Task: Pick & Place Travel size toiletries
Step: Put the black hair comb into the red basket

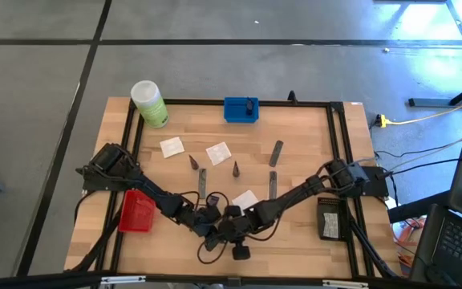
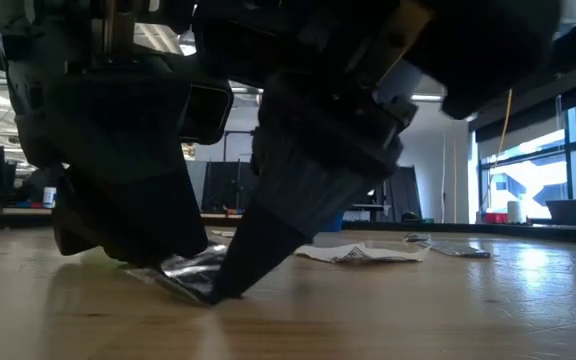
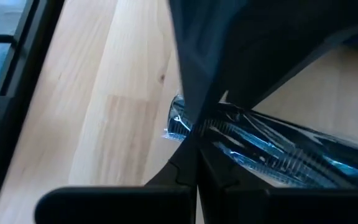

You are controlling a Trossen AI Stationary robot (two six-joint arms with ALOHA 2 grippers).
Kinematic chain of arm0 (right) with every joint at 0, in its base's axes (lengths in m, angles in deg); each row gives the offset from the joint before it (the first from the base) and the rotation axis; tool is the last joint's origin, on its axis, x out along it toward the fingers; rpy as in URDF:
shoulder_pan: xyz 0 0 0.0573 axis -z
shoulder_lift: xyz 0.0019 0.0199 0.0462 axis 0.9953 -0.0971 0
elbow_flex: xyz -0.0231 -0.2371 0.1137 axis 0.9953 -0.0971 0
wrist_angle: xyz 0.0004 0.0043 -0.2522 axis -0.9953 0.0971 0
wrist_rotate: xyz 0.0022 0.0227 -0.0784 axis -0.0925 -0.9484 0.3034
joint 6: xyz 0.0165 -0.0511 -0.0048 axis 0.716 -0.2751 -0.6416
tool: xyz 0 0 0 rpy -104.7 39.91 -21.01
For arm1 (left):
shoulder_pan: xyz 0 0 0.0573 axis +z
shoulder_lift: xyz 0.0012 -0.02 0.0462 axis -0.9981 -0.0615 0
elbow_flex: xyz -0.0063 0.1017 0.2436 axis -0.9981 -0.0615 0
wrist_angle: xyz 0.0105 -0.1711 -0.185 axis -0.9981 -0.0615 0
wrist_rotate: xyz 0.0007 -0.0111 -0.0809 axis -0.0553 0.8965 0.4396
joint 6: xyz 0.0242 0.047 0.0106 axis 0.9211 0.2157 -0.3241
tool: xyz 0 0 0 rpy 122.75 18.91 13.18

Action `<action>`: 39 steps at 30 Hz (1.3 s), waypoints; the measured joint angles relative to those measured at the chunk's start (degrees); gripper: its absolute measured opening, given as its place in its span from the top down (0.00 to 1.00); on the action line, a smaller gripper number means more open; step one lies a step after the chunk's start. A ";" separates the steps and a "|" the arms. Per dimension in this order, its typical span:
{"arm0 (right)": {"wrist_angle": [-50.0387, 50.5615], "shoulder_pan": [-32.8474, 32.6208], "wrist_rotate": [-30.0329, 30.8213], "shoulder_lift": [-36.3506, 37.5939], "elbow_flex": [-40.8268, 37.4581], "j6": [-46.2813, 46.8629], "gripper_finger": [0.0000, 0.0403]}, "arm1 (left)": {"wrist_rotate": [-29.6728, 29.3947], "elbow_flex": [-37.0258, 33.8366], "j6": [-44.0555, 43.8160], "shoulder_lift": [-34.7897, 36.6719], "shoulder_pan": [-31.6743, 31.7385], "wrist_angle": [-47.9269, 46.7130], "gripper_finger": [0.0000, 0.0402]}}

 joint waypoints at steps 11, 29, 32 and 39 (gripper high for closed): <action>-2.05 0.72 0.37 -1.02 0.04 -0.15 1.00 | 0.74 0.02 1.75 -0.07 -0.03 1.08 0.71; 13.09 -1.85 -2.06 3.87 -0.20 -0.03 0.94 | -0.38 0.11 3.53 -0.10 -0.14 0.72 0.98; 19.09 -3.12 4.04 6.87 -0.16 1.74 0.96 | 0.00 0.11 3.61 0.12 -0.14 1.52 0.98; 28.57 -5.19 16.15 11.22 -0.11 7.04 0.98 | -1.42 0.00 5.90 6.62 -0.76 -1.14 0.98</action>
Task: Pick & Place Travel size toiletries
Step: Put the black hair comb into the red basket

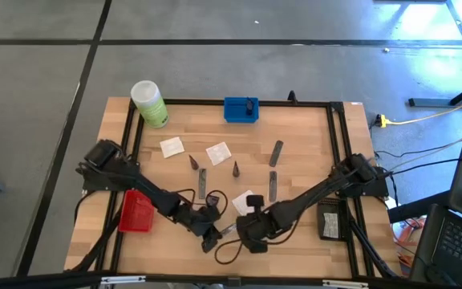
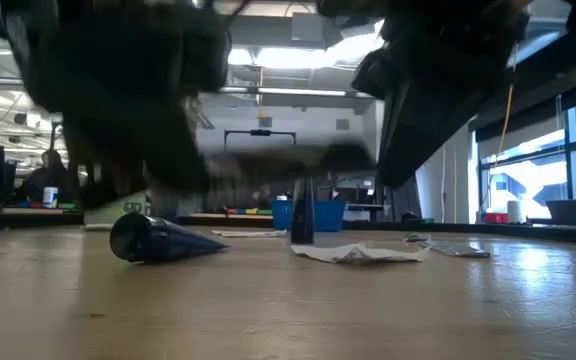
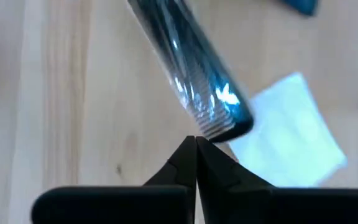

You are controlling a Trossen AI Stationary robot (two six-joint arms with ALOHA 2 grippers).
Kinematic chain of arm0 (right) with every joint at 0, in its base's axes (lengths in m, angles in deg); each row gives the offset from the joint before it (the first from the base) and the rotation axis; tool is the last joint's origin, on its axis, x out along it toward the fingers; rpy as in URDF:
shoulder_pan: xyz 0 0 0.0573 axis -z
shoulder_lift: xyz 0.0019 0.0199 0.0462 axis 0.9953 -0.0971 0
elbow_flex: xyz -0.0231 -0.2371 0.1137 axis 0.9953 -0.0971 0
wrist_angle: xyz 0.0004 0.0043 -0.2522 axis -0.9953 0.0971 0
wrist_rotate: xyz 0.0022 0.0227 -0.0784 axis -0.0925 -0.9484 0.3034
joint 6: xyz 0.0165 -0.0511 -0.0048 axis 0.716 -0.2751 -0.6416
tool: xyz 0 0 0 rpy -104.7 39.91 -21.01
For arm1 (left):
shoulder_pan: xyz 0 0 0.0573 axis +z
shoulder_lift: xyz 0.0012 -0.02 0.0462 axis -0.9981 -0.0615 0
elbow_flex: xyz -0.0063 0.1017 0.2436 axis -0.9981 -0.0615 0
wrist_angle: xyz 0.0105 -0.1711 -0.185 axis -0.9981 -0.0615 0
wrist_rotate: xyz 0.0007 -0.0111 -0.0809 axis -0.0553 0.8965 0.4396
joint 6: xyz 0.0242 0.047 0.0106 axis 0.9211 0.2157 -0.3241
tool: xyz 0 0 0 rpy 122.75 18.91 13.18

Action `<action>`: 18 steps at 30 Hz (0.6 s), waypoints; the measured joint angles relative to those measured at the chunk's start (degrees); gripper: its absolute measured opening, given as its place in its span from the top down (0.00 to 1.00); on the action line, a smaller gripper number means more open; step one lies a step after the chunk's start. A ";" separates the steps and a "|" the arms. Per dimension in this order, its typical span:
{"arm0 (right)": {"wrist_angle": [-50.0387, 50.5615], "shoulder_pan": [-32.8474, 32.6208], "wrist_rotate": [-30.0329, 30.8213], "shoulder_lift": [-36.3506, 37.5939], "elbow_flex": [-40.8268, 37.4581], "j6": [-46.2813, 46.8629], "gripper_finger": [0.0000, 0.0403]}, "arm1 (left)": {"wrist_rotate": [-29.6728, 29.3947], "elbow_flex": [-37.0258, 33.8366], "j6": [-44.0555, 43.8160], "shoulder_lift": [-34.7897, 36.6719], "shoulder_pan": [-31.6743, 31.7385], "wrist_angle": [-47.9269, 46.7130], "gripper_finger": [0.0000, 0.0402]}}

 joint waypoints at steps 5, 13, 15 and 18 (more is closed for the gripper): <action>4.97 -0.06 2.78 0.56 0.00 2.68 0.99 | -6.83 -0.02 1.15 8.51 -1.38 -9.82 0.98; 5.86 0.11 2.90 0.67 0.00 3.52 0.99 | -20.07 0.00 -1.76 22.43 -5.02 -28.92 0.98; 6.28 0.14 3.06 0.67 0.00 3.91 0.99 | -22.46 0.00 -4.70 24.77 -6.20 -34.54 0.98; 7.63 0.12 4.11 0.67 0.02 4.48 0.99 | -24.73 0.07 -10.53 27.31 -7.92 -41.82 0.98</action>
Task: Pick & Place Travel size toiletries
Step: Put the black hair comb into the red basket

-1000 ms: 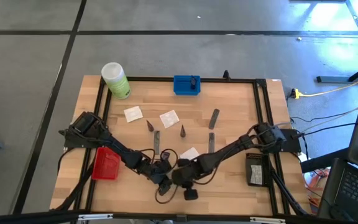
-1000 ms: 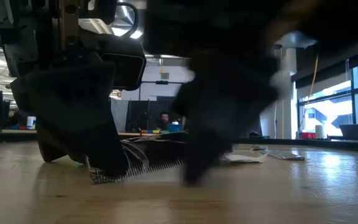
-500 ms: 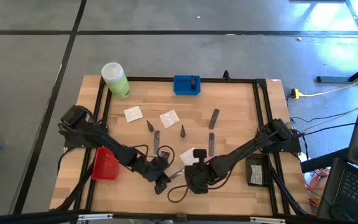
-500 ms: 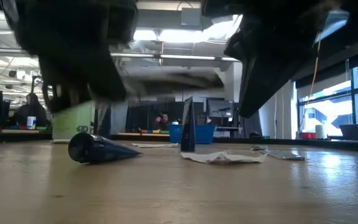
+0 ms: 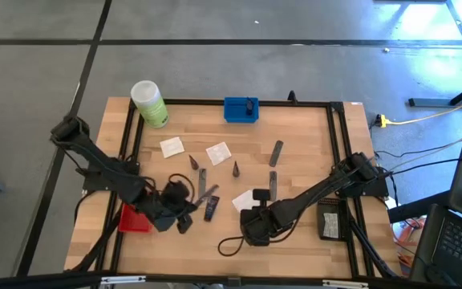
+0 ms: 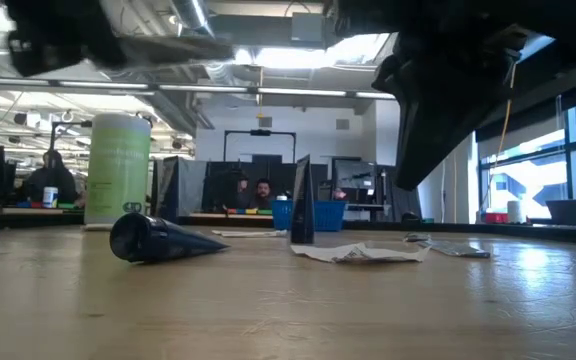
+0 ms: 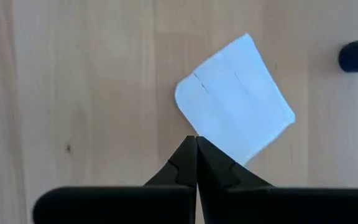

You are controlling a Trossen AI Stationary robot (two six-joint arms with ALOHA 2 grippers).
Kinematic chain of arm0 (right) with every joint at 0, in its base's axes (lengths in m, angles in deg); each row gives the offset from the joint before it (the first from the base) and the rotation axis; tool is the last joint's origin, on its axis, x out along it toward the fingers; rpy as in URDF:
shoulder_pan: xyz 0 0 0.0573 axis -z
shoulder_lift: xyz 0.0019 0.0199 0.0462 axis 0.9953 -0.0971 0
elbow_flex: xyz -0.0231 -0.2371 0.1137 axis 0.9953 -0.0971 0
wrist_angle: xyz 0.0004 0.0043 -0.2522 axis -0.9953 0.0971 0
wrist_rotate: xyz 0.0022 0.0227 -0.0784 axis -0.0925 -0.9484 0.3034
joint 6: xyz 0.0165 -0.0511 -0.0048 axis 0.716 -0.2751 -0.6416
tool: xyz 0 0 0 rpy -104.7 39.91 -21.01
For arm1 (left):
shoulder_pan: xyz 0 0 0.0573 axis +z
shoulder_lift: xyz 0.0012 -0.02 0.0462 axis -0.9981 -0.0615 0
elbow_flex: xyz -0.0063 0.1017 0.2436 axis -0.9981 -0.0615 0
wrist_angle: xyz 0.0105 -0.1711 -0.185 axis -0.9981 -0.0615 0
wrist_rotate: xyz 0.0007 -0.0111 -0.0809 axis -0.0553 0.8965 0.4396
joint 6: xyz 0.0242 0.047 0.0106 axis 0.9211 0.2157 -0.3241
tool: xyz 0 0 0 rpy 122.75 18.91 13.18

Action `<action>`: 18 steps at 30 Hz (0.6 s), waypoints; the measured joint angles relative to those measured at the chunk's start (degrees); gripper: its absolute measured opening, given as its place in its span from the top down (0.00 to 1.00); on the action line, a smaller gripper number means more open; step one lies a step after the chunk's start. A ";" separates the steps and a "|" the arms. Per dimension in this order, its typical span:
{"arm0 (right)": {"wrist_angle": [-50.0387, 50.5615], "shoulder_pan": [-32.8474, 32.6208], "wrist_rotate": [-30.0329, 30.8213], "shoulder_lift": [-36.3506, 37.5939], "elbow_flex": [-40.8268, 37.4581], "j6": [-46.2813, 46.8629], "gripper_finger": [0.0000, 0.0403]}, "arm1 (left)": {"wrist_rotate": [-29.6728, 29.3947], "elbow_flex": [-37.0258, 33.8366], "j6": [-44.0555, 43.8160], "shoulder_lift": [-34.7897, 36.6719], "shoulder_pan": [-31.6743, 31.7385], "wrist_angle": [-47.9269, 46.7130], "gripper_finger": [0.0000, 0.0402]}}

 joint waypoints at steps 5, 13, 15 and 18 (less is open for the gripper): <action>0.75 0.48 0.28 0.00 0.00 0.72 0.99 | -0.89 -0.02 -10.16 1.33 -3.22 -8.36 0.98; 4.84 1.43 1.75 0.01 0.02 0.98 1.00 | 0.23 -0.01 -24.29 1.41 -9.46 -16.72 0.98; 5.86 1.46 1.92 0.02 0.02 0.28 1.00 | 0.15 -0.02 -29.11 1.41 -11.63 -20.00 0.98; 5.93 1.55 2.31 0.27 0.02 -2.57 1.00 | -0.71 -0.01 -35.91 1.41 -15.21 -23.23 0.98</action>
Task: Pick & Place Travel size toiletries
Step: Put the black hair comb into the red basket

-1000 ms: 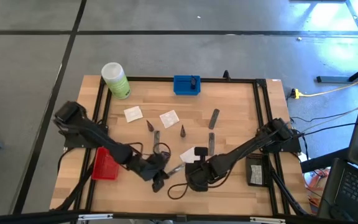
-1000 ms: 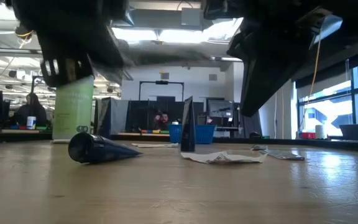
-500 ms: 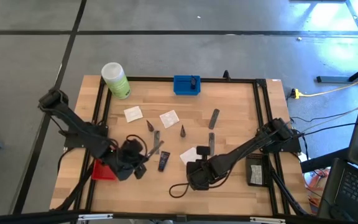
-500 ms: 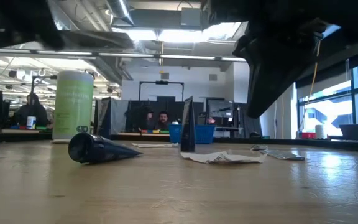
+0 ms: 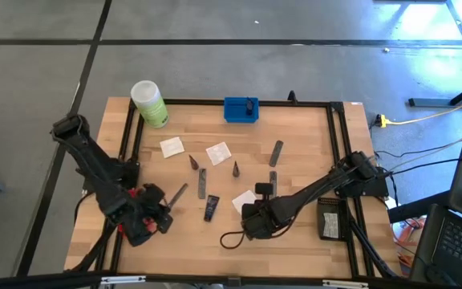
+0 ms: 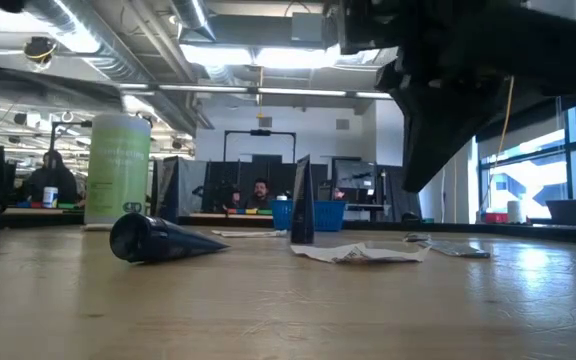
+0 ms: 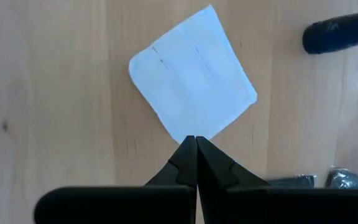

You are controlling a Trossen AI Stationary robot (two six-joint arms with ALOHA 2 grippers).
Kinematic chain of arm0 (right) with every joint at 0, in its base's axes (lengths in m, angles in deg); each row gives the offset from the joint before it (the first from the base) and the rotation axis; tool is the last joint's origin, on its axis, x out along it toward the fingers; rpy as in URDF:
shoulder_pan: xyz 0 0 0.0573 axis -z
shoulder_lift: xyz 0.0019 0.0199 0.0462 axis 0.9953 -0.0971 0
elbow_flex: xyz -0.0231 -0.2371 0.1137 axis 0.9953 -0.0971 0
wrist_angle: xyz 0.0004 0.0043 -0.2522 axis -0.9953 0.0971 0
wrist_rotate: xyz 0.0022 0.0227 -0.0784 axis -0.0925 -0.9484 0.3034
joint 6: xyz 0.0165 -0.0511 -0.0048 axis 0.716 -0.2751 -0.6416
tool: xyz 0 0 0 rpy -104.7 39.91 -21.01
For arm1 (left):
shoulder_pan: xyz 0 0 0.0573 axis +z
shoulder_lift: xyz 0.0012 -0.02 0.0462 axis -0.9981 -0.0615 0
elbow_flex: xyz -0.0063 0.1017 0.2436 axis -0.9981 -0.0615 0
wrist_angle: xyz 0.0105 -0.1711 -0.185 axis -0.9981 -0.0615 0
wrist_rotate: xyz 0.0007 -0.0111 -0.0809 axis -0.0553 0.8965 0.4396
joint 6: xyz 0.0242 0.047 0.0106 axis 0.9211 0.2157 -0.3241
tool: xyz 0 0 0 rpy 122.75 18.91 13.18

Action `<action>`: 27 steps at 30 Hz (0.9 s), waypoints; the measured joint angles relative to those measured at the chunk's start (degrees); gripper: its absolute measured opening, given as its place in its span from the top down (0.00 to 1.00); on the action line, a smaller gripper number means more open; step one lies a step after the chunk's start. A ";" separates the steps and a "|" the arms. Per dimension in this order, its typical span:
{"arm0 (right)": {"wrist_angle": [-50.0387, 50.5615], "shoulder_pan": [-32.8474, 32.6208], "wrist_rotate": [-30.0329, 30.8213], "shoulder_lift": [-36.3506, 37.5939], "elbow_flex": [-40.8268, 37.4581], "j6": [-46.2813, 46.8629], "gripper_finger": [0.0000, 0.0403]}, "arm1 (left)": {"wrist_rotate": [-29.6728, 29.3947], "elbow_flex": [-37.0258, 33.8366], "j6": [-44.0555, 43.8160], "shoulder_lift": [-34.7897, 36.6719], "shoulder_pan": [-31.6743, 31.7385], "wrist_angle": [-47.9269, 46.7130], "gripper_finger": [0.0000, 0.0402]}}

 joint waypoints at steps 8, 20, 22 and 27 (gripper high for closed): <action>-0.75 0.24 -0.98 5.40 -0.16 -4.70 1.00 | -1.98 0.01 -13.66 0.00 -8.03 -2.28 0.98; -22.41 0.38 -8.26 29.85 -22.39 -10.03 1.00 | 4.79 0.01 -25.58 0.02 -13.27 -3.94 0.98; -25.64 0.81 -8.24 34.83 -26.90 -10.75 1.00 | 4.89 0.03 -25.77 0.02 -13.49 -4.09 0.98; -33.76 2.84 -8.06 47.13 -37.36 -14.28 1.00 | 6.22 4.18 -26.19 -0.01 -13.49 -9.19 0.98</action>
